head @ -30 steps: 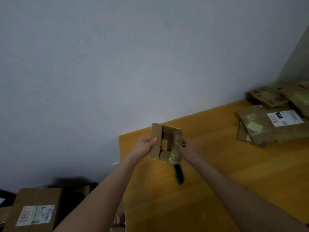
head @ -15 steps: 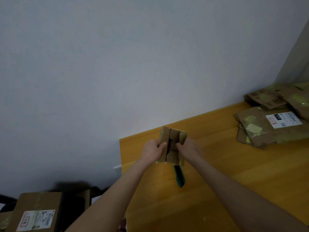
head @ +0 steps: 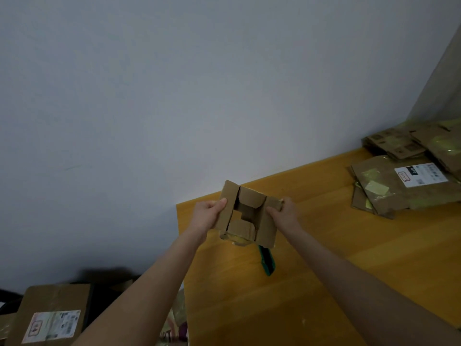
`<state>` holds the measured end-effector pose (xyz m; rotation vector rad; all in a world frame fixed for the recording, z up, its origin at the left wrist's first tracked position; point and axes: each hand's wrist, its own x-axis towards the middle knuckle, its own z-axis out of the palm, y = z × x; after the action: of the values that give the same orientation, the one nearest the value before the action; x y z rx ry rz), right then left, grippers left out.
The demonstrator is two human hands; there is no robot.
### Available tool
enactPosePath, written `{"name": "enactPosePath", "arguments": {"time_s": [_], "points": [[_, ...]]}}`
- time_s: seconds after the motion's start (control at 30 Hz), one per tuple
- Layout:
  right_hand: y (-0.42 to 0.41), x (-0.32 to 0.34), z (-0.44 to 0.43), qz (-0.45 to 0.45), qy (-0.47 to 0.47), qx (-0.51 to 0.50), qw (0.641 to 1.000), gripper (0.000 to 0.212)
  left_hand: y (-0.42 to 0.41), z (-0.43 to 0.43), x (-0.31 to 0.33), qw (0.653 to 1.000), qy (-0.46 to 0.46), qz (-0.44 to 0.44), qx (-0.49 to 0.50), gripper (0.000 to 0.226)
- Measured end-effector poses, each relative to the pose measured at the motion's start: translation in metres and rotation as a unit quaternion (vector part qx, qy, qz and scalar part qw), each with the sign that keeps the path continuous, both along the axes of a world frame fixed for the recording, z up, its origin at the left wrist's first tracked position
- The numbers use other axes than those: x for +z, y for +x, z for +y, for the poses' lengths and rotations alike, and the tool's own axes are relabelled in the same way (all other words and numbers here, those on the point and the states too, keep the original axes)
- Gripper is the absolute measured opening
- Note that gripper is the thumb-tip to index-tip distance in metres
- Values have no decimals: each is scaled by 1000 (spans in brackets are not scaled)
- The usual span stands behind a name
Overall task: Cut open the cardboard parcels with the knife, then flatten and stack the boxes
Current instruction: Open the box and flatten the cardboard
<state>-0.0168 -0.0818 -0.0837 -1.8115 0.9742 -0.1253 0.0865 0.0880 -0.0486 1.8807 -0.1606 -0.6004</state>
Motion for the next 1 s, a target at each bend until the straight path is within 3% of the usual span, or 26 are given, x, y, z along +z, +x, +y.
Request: {"name": "enactPosePath", "arguments": {"time_s": [0.1, 0.2, 0.27, 0.37, 0.47, 0.57, 0.63, 0.7, 0.77, 0.9, 1.0], "points": [[4, 11, 5, 120, -301, 87, 942, 90, -3, -12, 2, 987, 85, -123, -65, 38], [6, 18, 13, 142, -385, 152, 899, 94, -8, -25, 6, 959, 142, -208, -130, 39], [6, 18, 14, 155, -404, 155, 888, 82, -11, -30, 11, 947, 152, -234, -159, 36], [4, 18, 10, 151, -393, 187, 888, 61, -10, -27, 14, 934, 158, -261, -187, 30], [5, 22, 8, 101, -310, 188, 926, 35, -4, -20, 14, 920, 194, -291, -178, 26], [6, 21, 7, 73, -268, 130, 952, 40, 1, -14, 10, 923, 218, -299, -107, 29], [5, 21, 9, 71, -286, 91, 951, 40, 4, -10, 0, 947, 181, -262, -41, 54], [4, 22, 10, 67, -291, 59, 953, 38, 4, -6, -14, 973, 152, -172, 0, 87], [2, 22, 11, 59, -298, 55, 951, 36, -5, -3, -26, 982, 161, -101, -4, 99], [0, 18, 19, 6, -289, 105, 952, 30, -6, -4, -35, 976, 182, -117, 14, 87], [-3, 7, 17, -60, -209, 117, 969, 32, 1, -1, -30, 961, 226, -157, 0, 60]]}}
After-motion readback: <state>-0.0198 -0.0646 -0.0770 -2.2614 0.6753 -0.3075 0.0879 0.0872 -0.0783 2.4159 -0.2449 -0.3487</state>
